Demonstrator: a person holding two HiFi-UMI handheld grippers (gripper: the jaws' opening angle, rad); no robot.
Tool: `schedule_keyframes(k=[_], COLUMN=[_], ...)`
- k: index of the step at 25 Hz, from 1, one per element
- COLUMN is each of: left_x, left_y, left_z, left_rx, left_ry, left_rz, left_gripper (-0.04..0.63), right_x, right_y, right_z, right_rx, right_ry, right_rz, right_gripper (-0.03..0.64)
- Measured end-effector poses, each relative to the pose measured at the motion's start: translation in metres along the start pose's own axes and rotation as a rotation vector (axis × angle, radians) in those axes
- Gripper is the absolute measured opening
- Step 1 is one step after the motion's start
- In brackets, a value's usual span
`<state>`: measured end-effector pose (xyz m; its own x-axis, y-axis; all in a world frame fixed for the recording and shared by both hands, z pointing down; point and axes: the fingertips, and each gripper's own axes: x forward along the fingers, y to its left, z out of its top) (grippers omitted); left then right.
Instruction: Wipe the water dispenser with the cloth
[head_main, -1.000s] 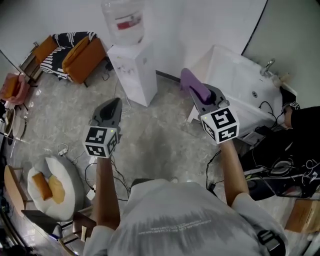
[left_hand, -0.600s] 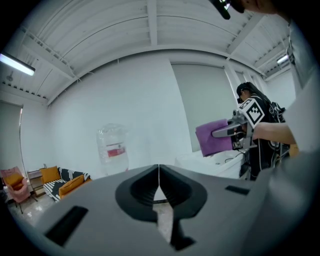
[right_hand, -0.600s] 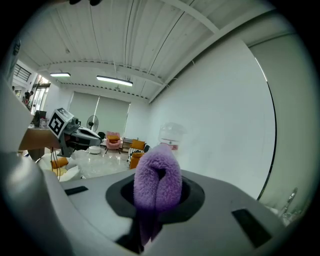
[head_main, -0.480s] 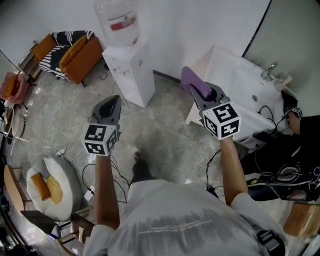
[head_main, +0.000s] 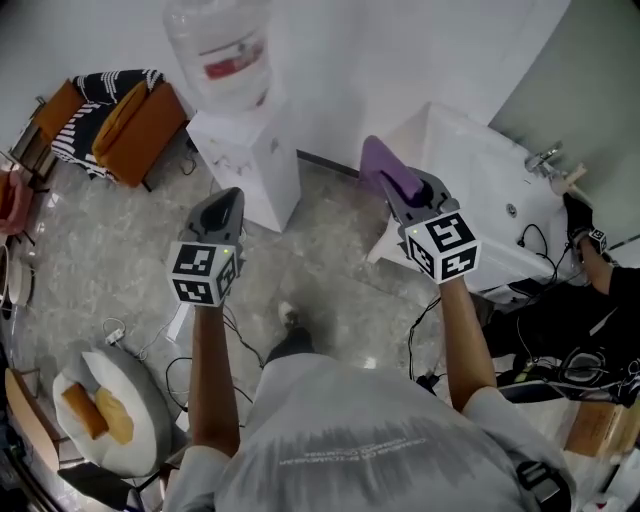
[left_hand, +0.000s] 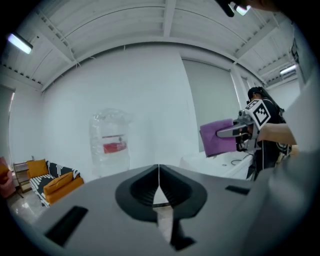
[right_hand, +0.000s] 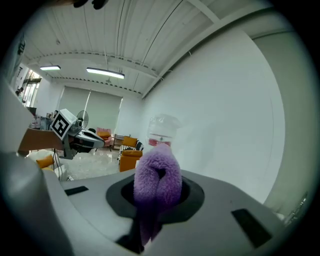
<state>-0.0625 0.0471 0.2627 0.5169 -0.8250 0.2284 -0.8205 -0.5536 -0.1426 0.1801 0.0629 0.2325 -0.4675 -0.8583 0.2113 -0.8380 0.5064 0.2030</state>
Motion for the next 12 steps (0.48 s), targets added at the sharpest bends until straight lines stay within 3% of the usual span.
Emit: schedule_keyframes(k=[6,12], left_x=[0.063,0.111], left_y=[0.084,0.139], left_z=[0.005,-0.014], left_rx=[0.018,-0.005], left_ry=[0.017,0.046], left_rz=[-0.038,-0.072], left_gripper=[0.017,0.017], right_x=[0.094,0.164], right_y=[-0.028,-0.04], right_z=[0.021,0.013], right_rx=[0.036,0.021], right_ry=[0.022,0.102], right_rz=[-0.085,-0.141], right_gripper=[0.055,0.055])
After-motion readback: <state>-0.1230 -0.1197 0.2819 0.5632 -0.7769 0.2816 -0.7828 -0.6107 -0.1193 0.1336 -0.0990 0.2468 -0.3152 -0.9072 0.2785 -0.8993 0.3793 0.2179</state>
